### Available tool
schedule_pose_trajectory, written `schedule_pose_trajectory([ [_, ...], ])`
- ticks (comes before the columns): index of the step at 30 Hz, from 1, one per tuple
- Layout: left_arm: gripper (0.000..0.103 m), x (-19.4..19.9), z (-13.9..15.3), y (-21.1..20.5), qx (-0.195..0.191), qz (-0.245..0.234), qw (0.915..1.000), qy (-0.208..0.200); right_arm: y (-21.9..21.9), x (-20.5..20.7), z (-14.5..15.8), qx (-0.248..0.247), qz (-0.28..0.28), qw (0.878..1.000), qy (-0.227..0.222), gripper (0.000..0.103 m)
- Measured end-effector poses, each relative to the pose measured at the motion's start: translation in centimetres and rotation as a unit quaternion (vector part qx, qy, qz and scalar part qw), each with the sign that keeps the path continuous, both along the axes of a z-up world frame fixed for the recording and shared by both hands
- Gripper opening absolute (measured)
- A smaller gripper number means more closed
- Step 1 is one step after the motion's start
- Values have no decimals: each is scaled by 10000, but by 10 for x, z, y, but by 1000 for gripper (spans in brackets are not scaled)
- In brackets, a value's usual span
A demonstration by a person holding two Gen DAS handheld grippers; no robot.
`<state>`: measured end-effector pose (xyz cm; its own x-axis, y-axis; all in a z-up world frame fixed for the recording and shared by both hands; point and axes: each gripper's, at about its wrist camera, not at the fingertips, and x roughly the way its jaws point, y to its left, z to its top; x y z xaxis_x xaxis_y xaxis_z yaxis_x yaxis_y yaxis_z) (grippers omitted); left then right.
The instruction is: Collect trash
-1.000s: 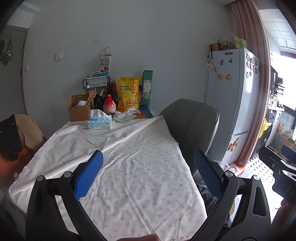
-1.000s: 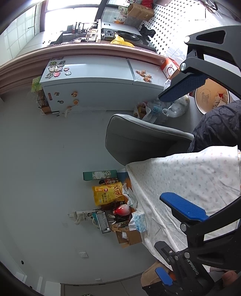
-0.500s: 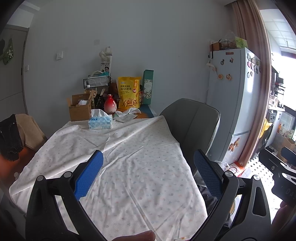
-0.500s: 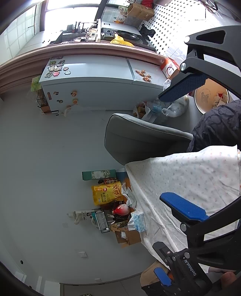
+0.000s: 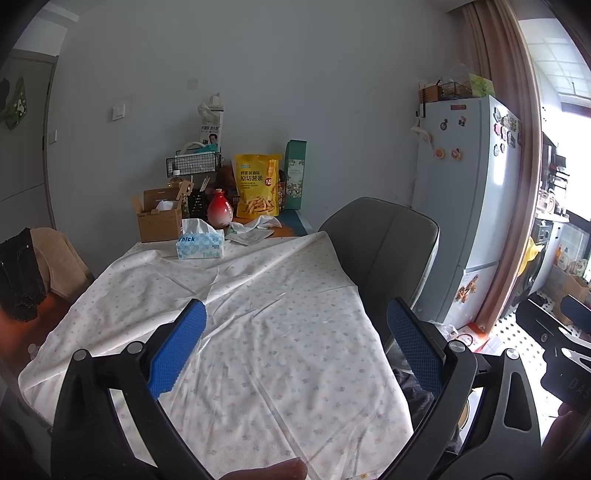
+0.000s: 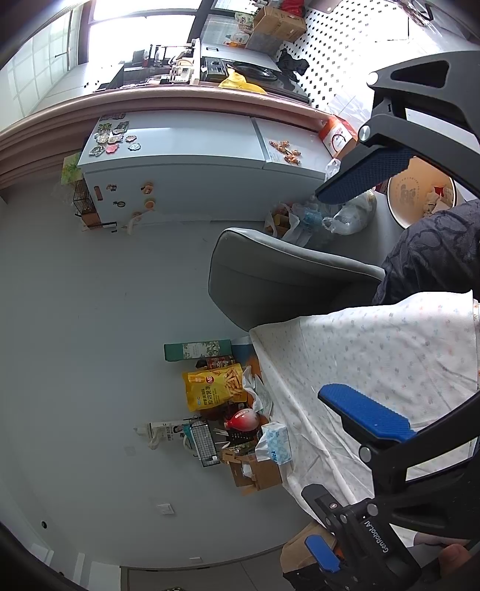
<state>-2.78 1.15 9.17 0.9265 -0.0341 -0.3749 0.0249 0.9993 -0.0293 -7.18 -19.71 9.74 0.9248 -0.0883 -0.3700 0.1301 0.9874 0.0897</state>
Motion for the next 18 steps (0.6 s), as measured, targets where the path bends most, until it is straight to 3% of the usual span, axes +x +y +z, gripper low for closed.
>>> schedule_pose_trajectory([
  [18, 97, 4, -2, -1, 6, -31, 10000, 55, 0, 2, -2, 2, 0, 10000, 26, 96],
])
